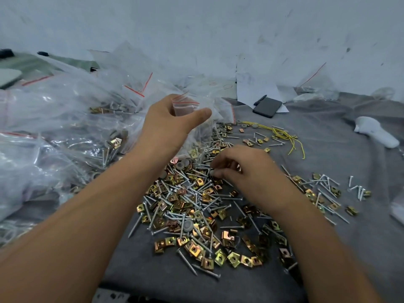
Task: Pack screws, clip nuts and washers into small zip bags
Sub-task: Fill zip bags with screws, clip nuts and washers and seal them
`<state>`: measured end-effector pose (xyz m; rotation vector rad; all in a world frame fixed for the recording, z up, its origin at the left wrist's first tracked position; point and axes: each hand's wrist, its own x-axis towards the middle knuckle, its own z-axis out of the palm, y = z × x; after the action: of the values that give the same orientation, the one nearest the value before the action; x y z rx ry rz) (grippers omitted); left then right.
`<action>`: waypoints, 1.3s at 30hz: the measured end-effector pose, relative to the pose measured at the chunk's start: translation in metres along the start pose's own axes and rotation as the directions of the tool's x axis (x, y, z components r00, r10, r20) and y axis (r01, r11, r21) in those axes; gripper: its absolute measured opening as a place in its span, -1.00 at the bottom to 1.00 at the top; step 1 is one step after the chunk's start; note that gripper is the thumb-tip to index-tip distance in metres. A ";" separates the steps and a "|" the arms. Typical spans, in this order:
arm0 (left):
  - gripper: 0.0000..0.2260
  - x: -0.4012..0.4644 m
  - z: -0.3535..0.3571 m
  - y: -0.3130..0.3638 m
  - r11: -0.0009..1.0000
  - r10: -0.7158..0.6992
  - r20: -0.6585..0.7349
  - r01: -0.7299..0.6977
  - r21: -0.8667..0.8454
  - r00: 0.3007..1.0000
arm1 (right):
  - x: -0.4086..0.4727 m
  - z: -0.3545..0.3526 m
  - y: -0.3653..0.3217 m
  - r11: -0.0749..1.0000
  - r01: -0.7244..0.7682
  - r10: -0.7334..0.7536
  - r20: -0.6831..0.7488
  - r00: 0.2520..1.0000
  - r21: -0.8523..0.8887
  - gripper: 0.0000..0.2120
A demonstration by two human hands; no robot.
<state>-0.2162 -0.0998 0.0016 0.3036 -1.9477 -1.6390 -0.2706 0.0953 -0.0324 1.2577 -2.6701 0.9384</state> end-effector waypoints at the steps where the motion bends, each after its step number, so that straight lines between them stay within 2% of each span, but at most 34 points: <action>1: -0.77 0.000 -0.001 0.001 1.000 0.007 0.000 -0.007 0.004 1.000 | 0.001 -0.001 0.001 0.999 -0.004 0.005 -0.032 0.999 0.032 -0.89; 4: -0.76 -0.001 -0.003 0.003 1.000 0.022 0.005 -0.022 0.018 1.000 | 0.000 -0.009 0.004 0.960 -0.035 0.074 -0.133 0.988 0.278 -0.90; 6: -0.74 -0.001 -0.004 0.004 1.000 0.020 0.011 -0.020 0.023 1.000 | -0.001 -0.015 0.008 0.945 -0.056 0.116 -0.170 0.979 0.322 -0.92; 11: -0.74 -0.001 -0.005 0.005 1.000 0.011 0.002 -0.011 0.020 1.000 | -0.004 -0.018 0.015 0.970 -0.154 0.197 -0.237 0.951 0.188 -0.89; 16: -0.74 -0.001 -0.005 0.006 1.000 0.008 0.008 -0.009 0.025 1.000 | -0.003 -0.018 0.012 0.959 -0.060 0.140 -0.278 0.950 0.276 -0.91; 18: -0.73 -0.001 -0.004 0.006 1.000 0.011 0.006 -0.011 0.026 1.000 | -0.002 -0.014 0.007 0.963 -0.023 0.082 -0.213 0.974 0.268 -0.93; 22: -0.74 -0.002 -0.003 0.005 0.999 0.016 0.001 -0.016 0.038 1.000 | 0.002 0.000 -0.001 0.998 -0.033 0.033 -0.009 0.999 0.053 -0.85; 26: -0.74 -0.002 -0.003 0.004 0.998 0.033 0.003 -0.033 0.050 0.999 | 0.003 0.001 -0.006 0.987 -0.022 0.033 0.065 0.997 -0.159 -0.77; 31: -0.74 -0.003 -0.004 0.005 0.997 0.034 -0.002 -0.034 0.070 0.999 | 0.007 0.002 -0.015 0.967 -0.028 0.059 0.114 0.992 -0.253 -0.80; 36: -0.73 -0.004 -0.003 0.006 0.994 0.037 0.015 -0.038 0.099 0.999 | 0.005 0.008 -0.016 0.978 -0.053 0.068 0.066 0.996 -0.203 -0.89; 39: -0.73 -0.005 -0.002 0.007 0.991 0.039 0.043 -0.044 0.127 0.998 | 0.003 0.001 -0.008 0.993 -0.092 0.089 -0.046 0.995 -0.078 -0.92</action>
<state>-0.2092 -0.0973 0.0070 0.2793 -2.0802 -1.5081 -0.2660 0.0887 -0.0286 1.0976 -2.7225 0.8485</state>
